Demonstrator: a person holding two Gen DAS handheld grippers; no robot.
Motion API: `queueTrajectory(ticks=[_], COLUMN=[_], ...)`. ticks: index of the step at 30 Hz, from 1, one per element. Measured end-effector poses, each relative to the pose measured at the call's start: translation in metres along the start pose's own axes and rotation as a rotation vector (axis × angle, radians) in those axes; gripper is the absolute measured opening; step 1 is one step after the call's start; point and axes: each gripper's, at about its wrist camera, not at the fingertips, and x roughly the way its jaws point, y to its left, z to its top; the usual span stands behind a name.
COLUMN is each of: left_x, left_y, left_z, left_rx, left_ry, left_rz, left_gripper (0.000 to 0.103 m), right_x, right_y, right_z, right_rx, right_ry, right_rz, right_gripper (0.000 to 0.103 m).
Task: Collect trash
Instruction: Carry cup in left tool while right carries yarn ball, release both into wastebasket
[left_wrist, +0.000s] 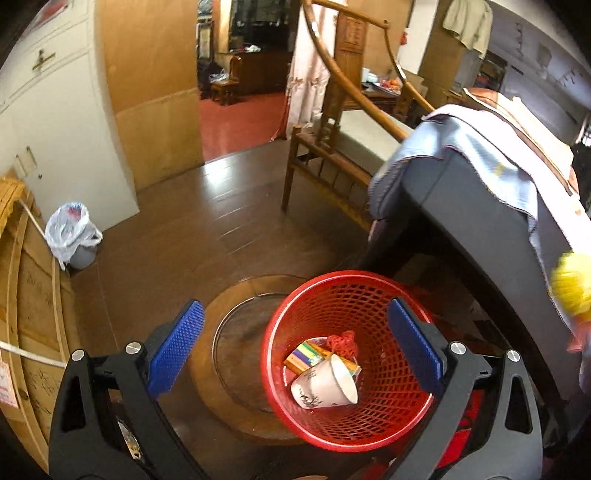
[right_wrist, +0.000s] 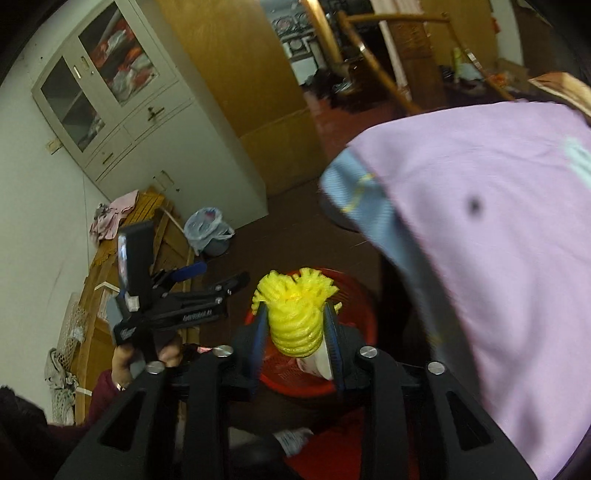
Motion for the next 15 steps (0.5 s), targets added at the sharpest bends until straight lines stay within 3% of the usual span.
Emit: queueTrajectory(ticks=[6,15], left_x=[0.001,-0.015], left_y=[0.017,-0.009], left_z=[0.0,0.003], left_rx=[-0.038,0.008], left_ry=[0.007,-0.021], left_rz=[0.009,-0.014], left_gripper=[0.096,0.096], right_x=[0.025,-0.024], right_y=[0.003,-0.012], right_z=[0.014,0.002], right_rx=[-0.004,0.001], right_ry=[0.011,-0.094], right_rz=[-0.006,-0.09], right_gripper=[0.051,0.054])
